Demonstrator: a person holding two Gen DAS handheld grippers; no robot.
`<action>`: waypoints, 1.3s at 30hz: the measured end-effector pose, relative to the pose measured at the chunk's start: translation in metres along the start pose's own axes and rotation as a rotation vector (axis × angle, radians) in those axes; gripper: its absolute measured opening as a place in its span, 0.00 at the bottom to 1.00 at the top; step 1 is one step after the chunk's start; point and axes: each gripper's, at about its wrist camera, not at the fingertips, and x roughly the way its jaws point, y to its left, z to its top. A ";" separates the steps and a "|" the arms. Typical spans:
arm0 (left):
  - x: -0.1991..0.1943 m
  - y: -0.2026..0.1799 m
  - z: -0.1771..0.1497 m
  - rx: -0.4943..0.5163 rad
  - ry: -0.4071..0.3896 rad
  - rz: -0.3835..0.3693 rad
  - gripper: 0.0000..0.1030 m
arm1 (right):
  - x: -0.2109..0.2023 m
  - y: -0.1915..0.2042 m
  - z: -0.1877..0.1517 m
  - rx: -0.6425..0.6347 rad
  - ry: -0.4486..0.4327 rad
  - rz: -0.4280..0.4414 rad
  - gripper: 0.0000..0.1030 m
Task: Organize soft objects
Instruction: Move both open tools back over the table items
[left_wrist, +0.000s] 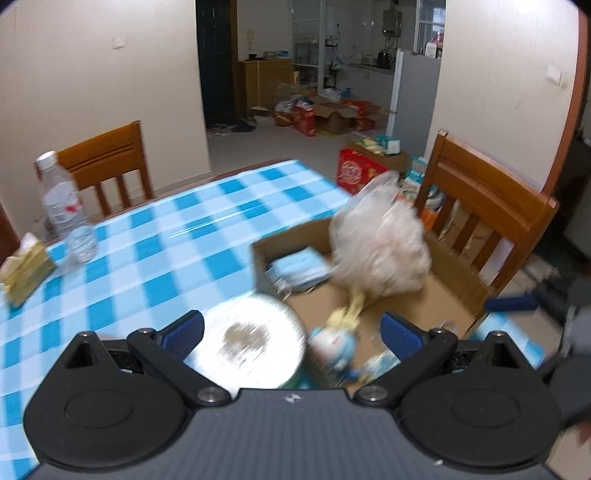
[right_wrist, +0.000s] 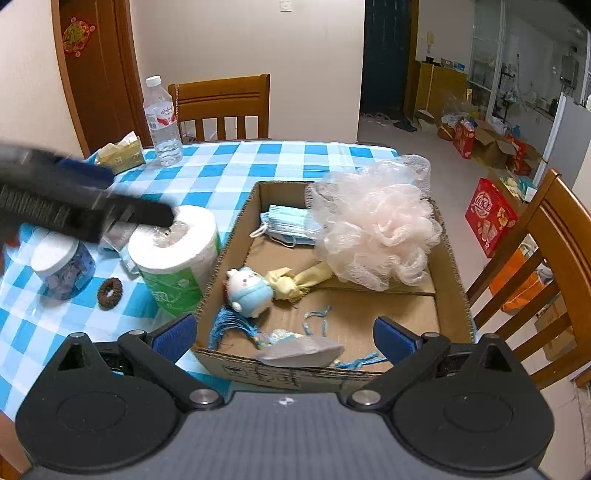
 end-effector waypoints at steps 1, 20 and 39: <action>-0.003 0.004 -0.006 0.011 0.003 0.019 0.98 | 0.000 0.003 0.001 0.002 0.001 -0.001 1.00; -0.018 0.076 -0.109 0.028 0.135 0.001 0.98 | 0.011 0.096 0.013 -0.055 0.063 -0.035 1.00; 0.047 0.089 -0.136 -0.179 0.196 0.169 0.92 | 0.063 0.112 0.083 -0.358 0.098 0.147 1.00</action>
